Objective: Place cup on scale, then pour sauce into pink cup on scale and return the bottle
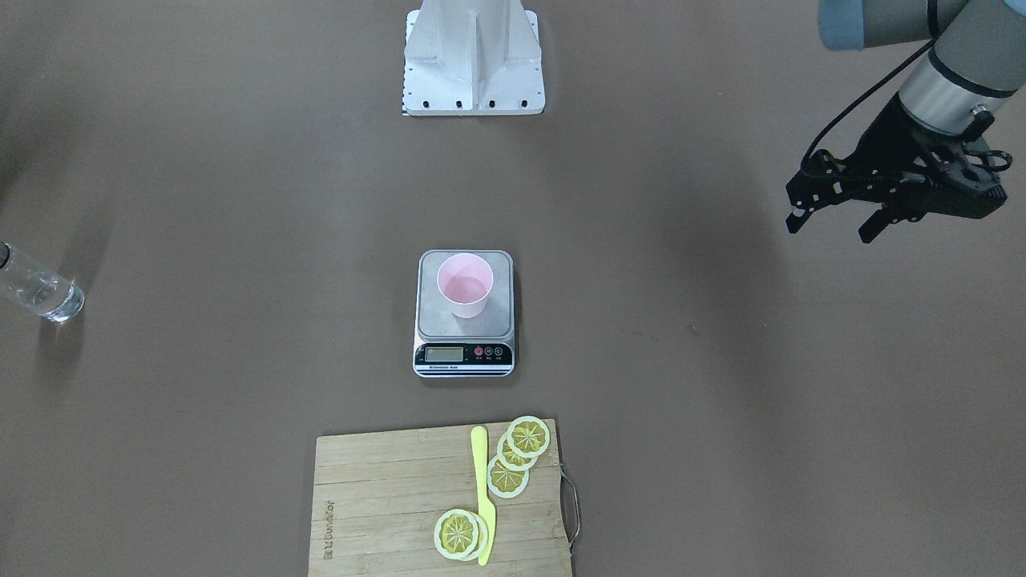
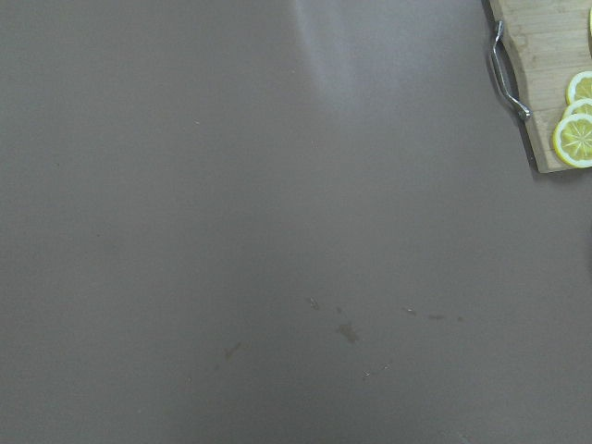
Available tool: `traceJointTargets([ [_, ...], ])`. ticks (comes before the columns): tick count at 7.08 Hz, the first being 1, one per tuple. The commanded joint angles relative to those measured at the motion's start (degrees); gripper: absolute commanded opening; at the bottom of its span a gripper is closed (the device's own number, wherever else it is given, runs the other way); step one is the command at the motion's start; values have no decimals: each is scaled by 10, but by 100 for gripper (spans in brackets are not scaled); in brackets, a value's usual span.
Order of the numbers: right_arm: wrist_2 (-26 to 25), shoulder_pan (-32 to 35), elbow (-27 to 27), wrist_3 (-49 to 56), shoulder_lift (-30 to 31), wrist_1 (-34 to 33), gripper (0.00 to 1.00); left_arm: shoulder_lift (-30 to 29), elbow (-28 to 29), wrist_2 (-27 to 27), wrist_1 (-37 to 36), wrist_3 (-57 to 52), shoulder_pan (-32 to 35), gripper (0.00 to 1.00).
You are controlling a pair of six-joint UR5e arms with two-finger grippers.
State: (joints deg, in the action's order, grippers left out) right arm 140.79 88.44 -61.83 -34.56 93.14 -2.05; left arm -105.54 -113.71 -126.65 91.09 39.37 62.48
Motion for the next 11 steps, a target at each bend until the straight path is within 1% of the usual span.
traceJointTargets([
  [1,9,10,-22,0,-17,-149,100,2,0,-1,-11,0,1,97],
  [2,-12,9,-37,1,-20,-207,100,1,-3,-2,-26,0,5,97],
  [3,-16,12,-64,1,-26,-259,100,2,-4,-3,-36,-1,8,97],
  [4,-6,10,-93,1,-29,-338,100,10,-4,-3,-42,-1,9,97],
  [5,-7,2,-150,1,-41,-460,100,16,-2,-3,-43,-1,9,97],
  [6,-21,-12,-217,6,-41,-580,100,20,-2,-3,-43,-1,9,97],
  [7,-48,-21,-279,52,-40,-698,100,24,0,-3,-43,-2,9,97],
  [8,-109,-46,-364,140,-41,-854,100,31,-1,-3,-43,-6,9,97],
  [9,-136,-31,-430,264,-44,-996,100,32,-1,-3,-43,-7,9,97],
  [10,-146,-11,-454,367,-39,-1056,100,35,-1,-3,-43,-10,9,97],
  [11,-147,5,-457,419,-30,-1063,100,40,-2,-3,-43,-10,11,97],
])
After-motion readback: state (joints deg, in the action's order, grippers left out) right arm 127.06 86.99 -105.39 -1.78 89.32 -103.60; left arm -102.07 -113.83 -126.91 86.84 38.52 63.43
